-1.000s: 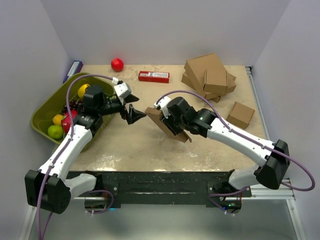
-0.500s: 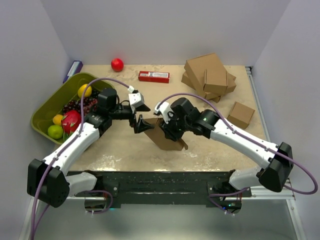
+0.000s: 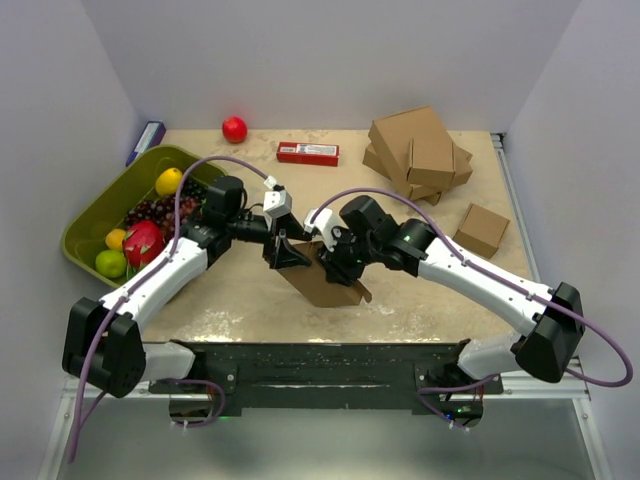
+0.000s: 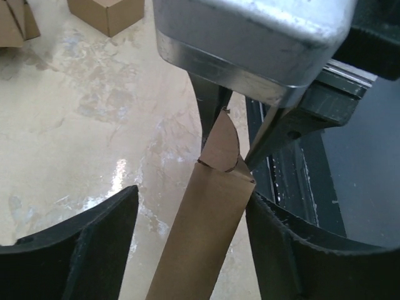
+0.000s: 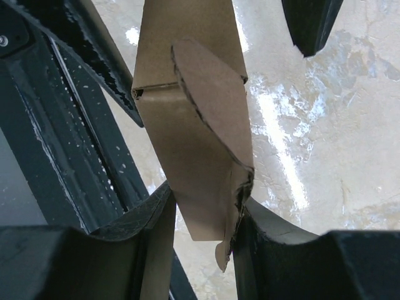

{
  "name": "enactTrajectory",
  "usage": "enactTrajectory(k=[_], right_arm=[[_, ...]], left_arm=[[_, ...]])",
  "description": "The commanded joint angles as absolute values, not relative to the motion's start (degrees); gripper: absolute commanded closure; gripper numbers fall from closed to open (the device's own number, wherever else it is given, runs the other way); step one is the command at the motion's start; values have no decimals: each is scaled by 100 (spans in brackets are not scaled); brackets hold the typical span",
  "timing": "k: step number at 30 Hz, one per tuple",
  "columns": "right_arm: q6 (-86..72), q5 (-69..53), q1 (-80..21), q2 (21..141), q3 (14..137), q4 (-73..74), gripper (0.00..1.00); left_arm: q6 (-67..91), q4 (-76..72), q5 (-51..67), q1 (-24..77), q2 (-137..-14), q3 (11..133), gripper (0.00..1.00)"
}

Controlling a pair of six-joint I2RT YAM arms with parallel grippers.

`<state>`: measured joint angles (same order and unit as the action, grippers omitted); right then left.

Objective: Fold the paper box

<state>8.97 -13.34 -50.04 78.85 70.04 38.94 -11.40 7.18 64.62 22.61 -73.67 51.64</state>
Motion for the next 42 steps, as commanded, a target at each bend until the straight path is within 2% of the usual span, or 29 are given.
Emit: enactTrajectory(k=[1,5,10,11,14,15,17,18,20,25,35,39,41,42], right_arm=[[1081,-1670,-4975,7849,7049,3718,78],[1107,-1679,-4957,7849,7031,3665,77],[1064,-1661,-4896,7770,6900,3437,75],[1020,-1609,-4835,7770,6882,3376,69],[783,-1486,-4598,7708,6750,3112,59],[713,-1468,-4518,7673,6698,2929,49],[572,-1520,-4282,7551,6548,2769,36],[536,-1521,-4228,7515,6513,2647,24],[449,-1547,-4105,7436,6408,2549,19],[256,-1775,-4025,7225,5899,1961,17],[79,-2004,-3990,6591,4869,756,12],[105,-2390,-3990,6750,4825,660,18],[88,-2540,-3990,6794,4799,642,25],[88,-2549,-3990,6777,4790,650,32]], left_arm=[[-1072,642,6917,2303,-7453,5273,31],[-1011,572,7057,2303,-7488,5247,48],[-940,510,7172,2312,-7602,5221,59],[-940,501,7189,2312,-7611,5221,62],[-932,457,7102,2311,-7664,5229,68],[-897,431,7075,2312,-7681,5238,70],[-862,343,7005,2303,-7708,5212,74],[-783,291,6987,2303,-7734,5203,75],[-695,124,7040,2303,-7752,5159,79],[-387,-281,7189,2250,-7813,5071,87],[448,-1169,7848,2022,-7796,4913,91],[475,-1213,7901,1952,-7682,4896,92],[483,-1230,7901,1907,-7638,4896,92],[483,-1230,7901,1872,-7620,4904,92]])
